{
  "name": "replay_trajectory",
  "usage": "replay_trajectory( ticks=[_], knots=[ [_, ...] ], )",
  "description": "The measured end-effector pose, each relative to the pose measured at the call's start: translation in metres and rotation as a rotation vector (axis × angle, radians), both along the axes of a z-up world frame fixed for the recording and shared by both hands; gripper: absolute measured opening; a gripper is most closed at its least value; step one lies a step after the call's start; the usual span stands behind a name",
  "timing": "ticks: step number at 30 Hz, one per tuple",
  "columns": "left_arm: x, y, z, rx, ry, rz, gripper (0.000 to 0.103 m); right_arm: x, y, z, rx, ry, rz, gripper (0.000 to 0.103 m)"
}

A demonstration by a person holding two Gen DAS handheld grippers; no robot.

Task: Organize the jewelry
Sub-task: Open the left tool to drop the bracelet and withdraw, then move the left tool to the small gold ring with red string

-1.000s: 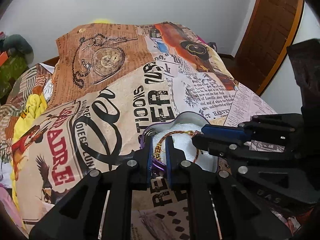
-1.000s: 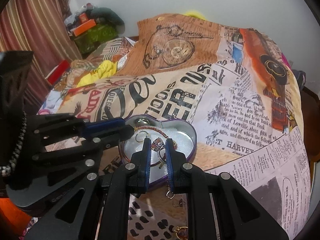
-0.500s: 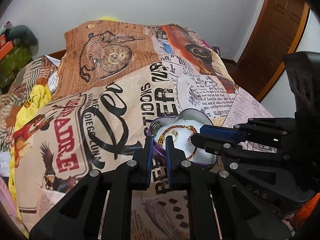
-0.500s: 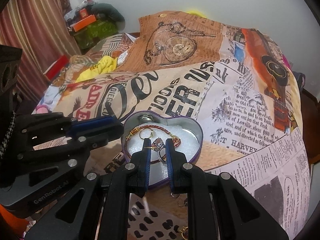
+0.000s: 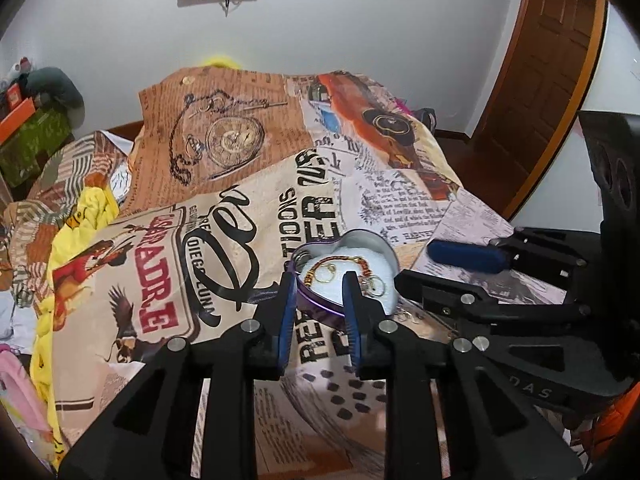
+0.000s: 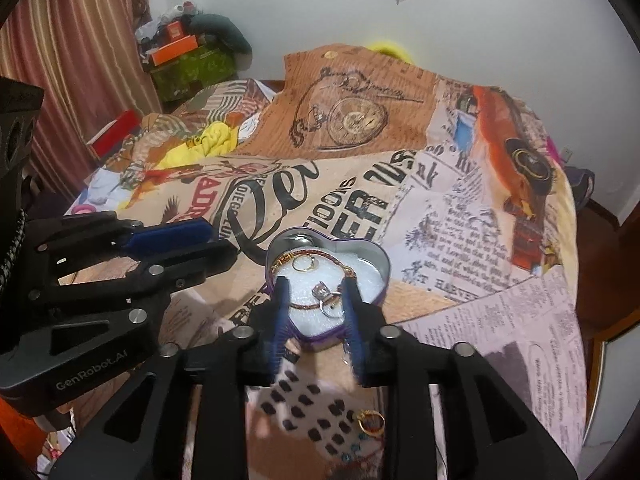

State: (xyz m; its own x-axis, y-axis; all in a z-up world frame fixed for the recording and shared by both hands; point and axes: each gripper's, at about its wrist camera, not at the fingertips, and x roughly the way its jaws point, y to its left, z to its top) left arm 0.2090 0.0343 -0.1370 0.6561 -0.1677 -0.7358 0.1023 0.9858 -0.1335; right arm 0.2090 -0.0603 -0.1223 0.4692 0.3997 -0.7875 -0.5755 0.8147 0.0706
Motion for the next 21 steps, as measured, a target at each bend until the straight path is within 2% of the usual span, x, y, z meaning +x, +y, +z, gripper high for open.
replay_trajectory(
  ticks=[1,4,8,12,21],
  knots=[
    [-0.003,-0.002,0.002,0.003,-0.004,-0.005,0.022,-0.003,-0.005,0.004,0.004,-0.013,-0.011,0.039],
    [-0.012,-0.009,0.009,0.016,-0.012,-0.015,0.023,-0.009,-0.015,0.01,0.009,-0.029,-0.035,0.039],
    [-0.022,-0.017,0.014,0.023,-0.017,-0.024,0.03,-0.018,-0.035,0.017,0.017,-0.041,-0.074,0.039],
    [-0.029,-0.027,0.016,0.016,-0.013,-0.041,0.03,-0.025,-0.052,0.02,0.018,-0.046,-0.111,0.039],
    [-0.031,-0.052,0.0,0.025,0.045,-0.083,0.032,-0.035,-0.088,0.008,-0.012,-0.022,-0.174,0.039]
  ],
)
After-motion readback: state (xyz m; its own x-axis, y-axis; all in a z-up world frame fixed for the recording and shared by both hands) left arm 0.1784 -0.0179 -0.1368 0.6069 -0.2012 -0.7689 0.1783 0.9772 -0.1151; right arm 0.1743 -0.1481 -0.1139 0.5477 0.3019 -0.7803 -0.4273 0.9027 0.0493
